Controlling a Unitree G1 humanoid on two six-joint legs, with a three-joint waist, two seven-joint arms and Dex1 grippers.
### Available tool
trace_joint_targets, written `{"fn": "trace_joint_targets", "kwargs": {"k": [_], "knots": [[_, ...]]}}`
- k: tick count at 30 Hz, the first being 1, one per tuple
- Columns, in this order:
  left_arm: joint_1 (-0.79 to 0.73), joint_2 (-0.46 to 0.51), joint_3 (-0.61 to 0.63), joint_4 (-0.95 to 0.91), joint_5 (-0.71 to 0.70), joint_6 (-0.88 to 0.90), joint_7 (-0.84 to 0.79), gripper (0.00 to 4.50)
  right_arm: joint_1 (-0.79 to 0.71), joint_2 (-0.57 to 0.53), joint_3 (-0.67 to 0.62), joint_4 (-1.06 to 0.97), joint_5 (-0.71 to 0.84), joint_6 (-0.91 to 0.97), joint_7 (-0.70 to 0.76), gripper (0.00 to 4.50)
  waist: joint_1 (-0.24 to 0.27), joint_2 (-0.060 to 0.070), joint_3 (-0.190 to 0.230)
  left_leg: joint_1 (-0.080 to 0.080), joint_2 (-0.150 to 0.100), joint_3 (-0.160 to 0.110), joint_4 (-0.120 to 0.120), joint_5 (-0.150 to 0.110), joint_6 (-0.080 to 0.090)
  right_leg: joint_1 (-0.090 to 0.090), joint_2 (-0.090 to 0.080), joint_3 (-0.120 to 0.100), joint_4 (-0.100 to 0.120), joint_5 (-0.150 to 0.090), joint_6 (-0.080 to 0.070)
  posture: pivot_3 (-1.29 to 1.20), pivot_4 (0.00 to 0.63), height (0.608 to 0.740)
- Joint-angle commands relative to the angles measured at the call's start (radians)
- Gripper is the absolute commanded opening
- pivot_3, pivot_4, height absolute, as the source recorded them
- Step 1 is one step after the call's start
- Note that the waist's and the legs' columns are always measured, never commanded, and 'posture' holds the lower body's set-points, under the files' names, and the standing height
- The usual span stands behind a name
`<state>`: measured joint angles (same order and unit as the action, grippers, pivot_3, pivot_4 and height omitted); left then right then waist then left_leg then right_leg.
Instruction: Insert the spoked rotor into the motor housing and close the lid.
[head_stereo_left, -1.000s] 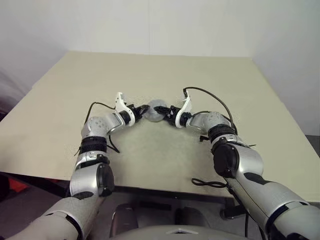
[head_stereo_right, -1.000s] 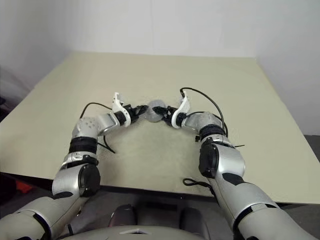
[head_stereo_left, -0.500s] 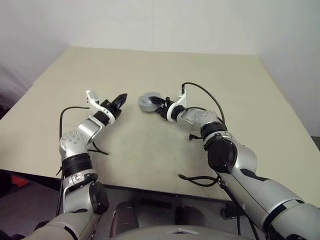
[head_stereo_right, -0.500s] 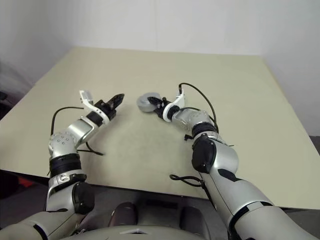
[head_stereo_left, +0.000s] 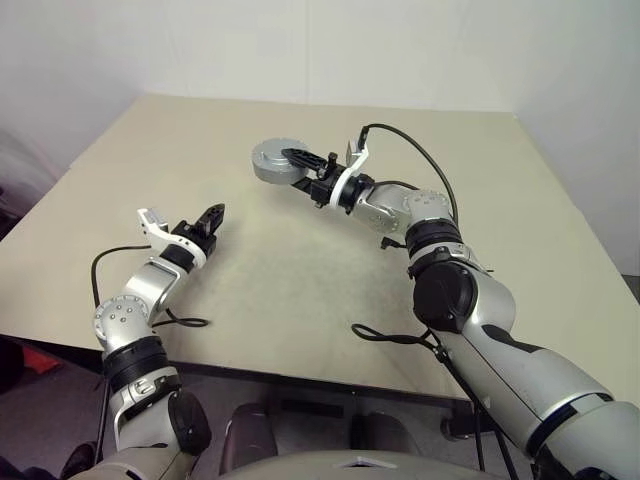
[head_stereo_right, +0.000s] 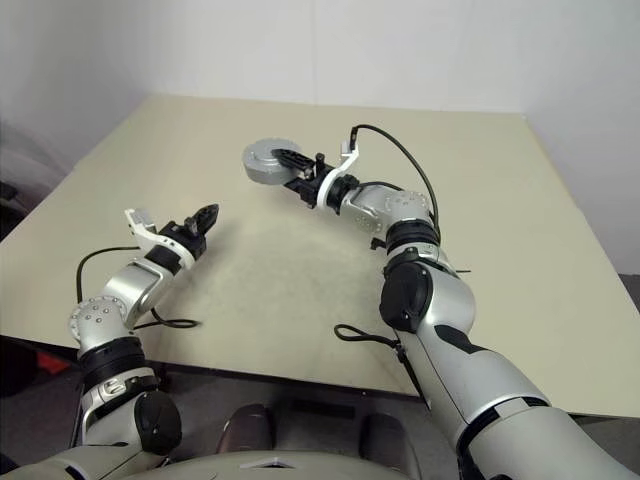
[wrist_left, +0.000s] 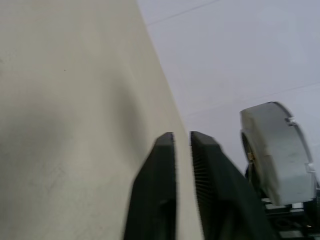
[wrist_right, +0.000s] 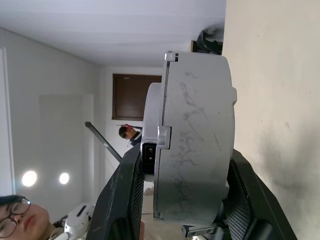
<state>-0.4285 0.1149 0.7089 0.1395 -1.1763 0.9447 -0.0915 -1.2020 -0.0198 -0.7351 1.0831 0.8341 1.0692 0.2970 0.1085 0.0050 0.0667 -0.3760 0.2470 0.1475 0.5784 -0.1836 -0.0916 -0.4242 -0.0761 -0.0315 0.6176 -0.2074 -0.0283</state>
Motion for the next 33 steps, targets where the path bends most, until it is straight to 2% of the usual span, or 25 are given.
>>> {"fn": "trace_joint_targets", "kwargs": {"k": [1, 8, 10, 14, 18, 27, 33], "knots": [[0.011, 0.025, -0.016, -0.071, -0.072, 0.010, -0.026, 1.53, -0.016, -0.002, 0.006, -0.064, 0.043, 0.042, 0.017, 2.08, 0.000, 0.000, 0.000, 0.000, 0.000, 0.000, 0.000, 0.000, 0.000, 0.000, 0.000, 0.000, 0.000, 0.000, 0.000, 0.00, 0.000, 0.740], [0.011, 0.033, -0.053, -0.079, -0.152, 0.013, -0.036, 3.73, 0.001, 0.002, 0.042, -0.098, 0.046, 0.110, 0.039, 2.08, 0.002, 0.000, 0.000, 0.000, 0.000, -0.001, 0.001, 0.001, -0.003, 0.000, 0.000, 0.000, 0.002, 0.001, 0.002, 0.00, 0.000, 0.740], [0.003, 0.016, -0.050, -0.064, -0.227, 0.027, -0.008, 4.39, 0.015, 0.007, 0.064, -0.122, 0.041, 0.137, 0.052, 2.08, 0.004, 0.000, 0.000, 0.001, 0.000, -0.001, 0.001, 0.002, -0.003, 0.000, 0.000, 0.000, 0.002, 0.001, 0.003, 0.00, 0.000, 0.740], [-0.003, 0.010, -0.051, -0.024, -0.434, 0.081, 0.032, 4.45, 0.041, 0.014, 0.090, -0.166, 0.045, 0.169, 0.065, 2.08, 0.013, 0.000, 0.000, 0.002, 0.000, 0.000, 0.002, 0.002, -0.003, 0.000, 0.001, 0.002, 0.003, 0.002, 0.003, 0.00, 0.000, 0.740], [-0.027, 0.021, -0.086, 0.023, -0.534, 0.090, 0.055, 4.45, 0.064, 0.019, 0.110, -0.211, 0.053, 0.202, 0.079, 2.08, 0.019, 0.000, 0.000, 0.003, 0.000, 0.000, 0.002, 0.002, -0.004, 0.000, 0.001, 0.003, 0.005, 0.002, 0.003, 0.00, 0.000, 0.740], [-0.191, 0.072, -0.154, 0.282, -0.430, 0.075, -0.015, 4.45, 0.089, 0.043, 0.114, -0.306, 0.075, 0.251, 0.079, 2.08, 0.026, -0.001, 0.000, 0.004, -0.001, 0.000, 0.002, 0.005, -0.008, 0.001, 0.001, 0.004, 0.006, 0.003, 0.006, 0.00, 0.000, 0.740], [-0.247, 0.090, -0.170, 0.360, -0.358, 0.074, -0.076, 4.45, 0.103, 0.045, 0.115, -0.341, 0.073, 0.249, 0.067, 2.08, 0.027, -0.001, 0.000, 0.004, -0.001, -0.001, 0.002, 0.005, -0.008, 0.001, 0.001, 0.004, 0.006, 0.004, 0.006, 0.00, 0.000, 0.740]]}}
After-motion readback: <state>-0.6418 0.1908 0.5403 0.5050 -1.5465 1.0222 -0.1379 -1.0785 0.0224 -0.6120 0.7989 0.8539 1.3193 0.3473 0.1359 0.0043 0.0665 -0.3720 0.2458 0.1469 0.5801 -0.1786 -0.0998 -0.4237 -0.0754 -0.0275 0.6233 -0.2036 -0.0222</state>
